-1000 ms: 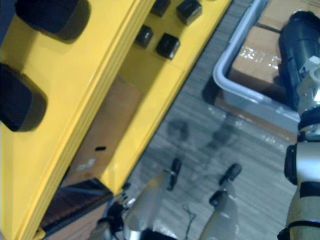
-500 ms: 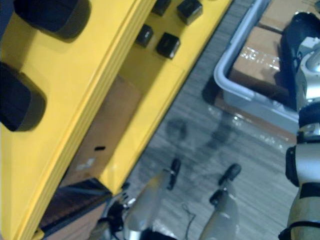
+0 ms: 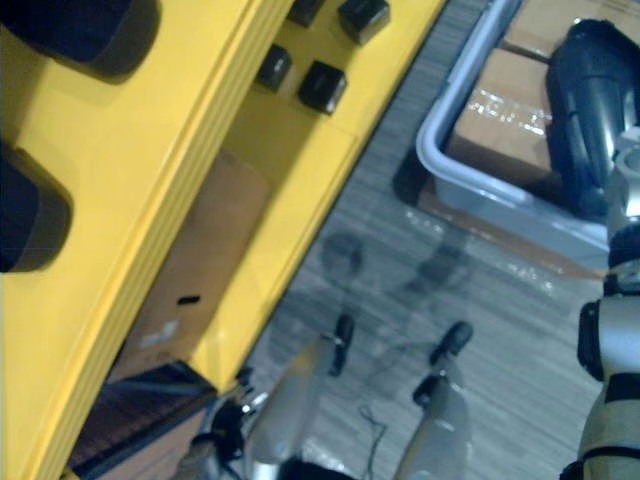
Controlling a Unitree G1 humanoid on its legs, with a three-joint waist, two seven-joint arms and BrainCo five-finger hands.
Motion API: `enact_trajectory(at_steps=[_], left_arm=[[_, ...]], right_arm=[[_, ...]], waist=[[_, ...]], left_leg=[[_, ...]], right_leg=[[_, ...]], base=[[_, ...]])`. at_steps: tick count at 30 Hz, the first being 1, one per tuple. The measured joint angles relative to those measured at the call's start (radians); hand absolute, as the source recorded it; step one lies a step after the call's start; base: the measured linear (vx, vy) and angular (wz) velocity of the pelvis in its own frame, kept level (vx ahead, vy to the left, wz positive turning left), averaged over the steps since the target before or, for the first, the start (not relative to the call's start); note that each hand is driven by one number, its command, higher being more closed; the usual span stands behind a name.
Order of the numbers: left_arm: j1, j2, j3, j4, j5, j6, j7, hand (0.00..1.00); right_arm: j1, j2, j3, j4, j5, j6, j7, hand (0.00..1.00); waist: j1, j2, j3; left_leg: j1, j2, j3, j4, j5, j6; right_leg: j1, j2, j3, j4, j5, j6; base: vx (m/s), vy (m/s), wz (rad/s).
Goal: Walk over and take plastic housings, then place them on the shelf
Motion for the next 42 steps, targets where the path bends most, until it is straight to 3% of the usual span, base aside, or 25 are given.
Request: enact_trajectory(at_steps=[9, 15, 19, 21, 26, 28, 35, 36, 42], left_arm=[[0.0, 0.002, 0.009, -0.004, 0.0, 0.001, 0.0, 0.0], [0.0, 0.002, 0.008, -0.008, -0.002, 0.004, -0.001, 0.0], [-0.001, 0.002, 0.007, -0.008, -0.004, -0.001, -0.001, 0.0], [-0.001, 0.002, 0.007, -0.008, -0.006, -0.002, -0.002, 0.0], [-0.004, 0.002, 0.006, -0.009, -0.008, -0.003, -0.009, 0.0], [-0.004, 0.002, 0.005, -0.013, -0.009, -0.004, -0.009, 0.0], [-0.005, 0.001, 0.004, -0.027, -0.01, -0.01, -0.011, 0.0], [-0.005, 0.002, 0.004, -0.033, -0.01, -0.01, -0.012, 0.0], [-0.005, 0.002, 0.001, -0.038, -0.01, -0.011, -0.015, 0.0]], right_arm=[[0.033, -0.04, -0.044, 0.07, 0.003, 0.04, 0.014, 0.0], [0.078, -0.049, -0.074, 0.101, 0.001, 0.039, 0.142, 0.0], [0.084, -0.049, -0.073, 0.104, 0.0, 0.044, 0.158, 0.0], [0.088, -0.05, -0.071, 0.107, -0.002, 0.073, 0.174, 0.0], [0.105, -0.051, -0.067, 0.115, -0.01, 0.097, 0.23, 0.0], [0.11, -0.051, -0.061, 0.114, -0.041, 0.098, 0.276, 0.0], [0.111, -0.089, -0.016, 0.111, -0.107, 0.088, 0.322, 0.0], [0.112, -0.095, 0.008, 0.109, -0.121, 0.078, 0.332, 1.0], [0.112, -0.107, 0.059, 0.077, -0.168, 0.074, 0.357, 1.0]], waist=[[-0.02, -0.001, 0.001], [-0.019, -0.001, 0.001], [-0.016, -0.001, 0.001], [-0.015, -0.001, 0.001], [-0.013, 0.0, 0.0], [-0.012, 0.001, 0.0], [-0.001, 0.004, -0.003], [0.002, 0.005, -0.003], [0.011, 0.005, -0.003]], left_leg=[[-0.013, 0.0, 0.0, -0.001, -0.002, 0.001], [-0.027, 0.001, 0.0, -0.002, -0.002, 0.001], [-0.04, -0.001, 0.0, 0.0, -0.002, 0.001], [-0.048, -0.001, -0.001, 0.002, -0.002, 0.001], [-0.055, -0.003, -0.001, 0.002, -0.002, 0.001], [-0.06, -0.005, -0.001, 0.002, -0.002, 0.001], [-0.088, -0.012, -0.019, 0.02, -0.002, 0.002], [-0.089, -0.012, -0.021, 0.021, -0.002, 0.002], [-0.095, -0.012, -0.025, 0.022, -0.002, 0.002]], right_leg=[[-0.006, 0.004, -0.001, -0.015, 0.002, 0.001], [-0.023, 0.004, 0.001, -0.01, 0.004, 0.002], [-0.039, 0.001, 0.001, -0.001, 0.004, 0.002], [-0.048, 0.0, 0.001, 0.003, 0.003, 0.002], [-0.06, -0.003, 0.002, 0.016, -0.003, 0.001], [-0.07, -0.007, 0.002, 0.026, -0.007, 0.002], [-0.095, -0.016, -0.004, 0.053, -0.021, 0.002], [-0.095, -0.016, -0.006, 0.055, -0.022, 0.001], [-0.095, -0.016, -0.018, 0.056, -0.027, -0.004]], base=[[0.0, 0.0, 0.0], [0.0, 0.0, 0.0], [0.0, 0.0, 0.0], [0.0, 0.0, 0.0], [0.0, 0.0, 0.0], [0.0, 0.0, 0.0], [0.0, 0.004, 0.04], [-0.02, 0.003, 0.05], [-0.01, -0.003, 0.03]])
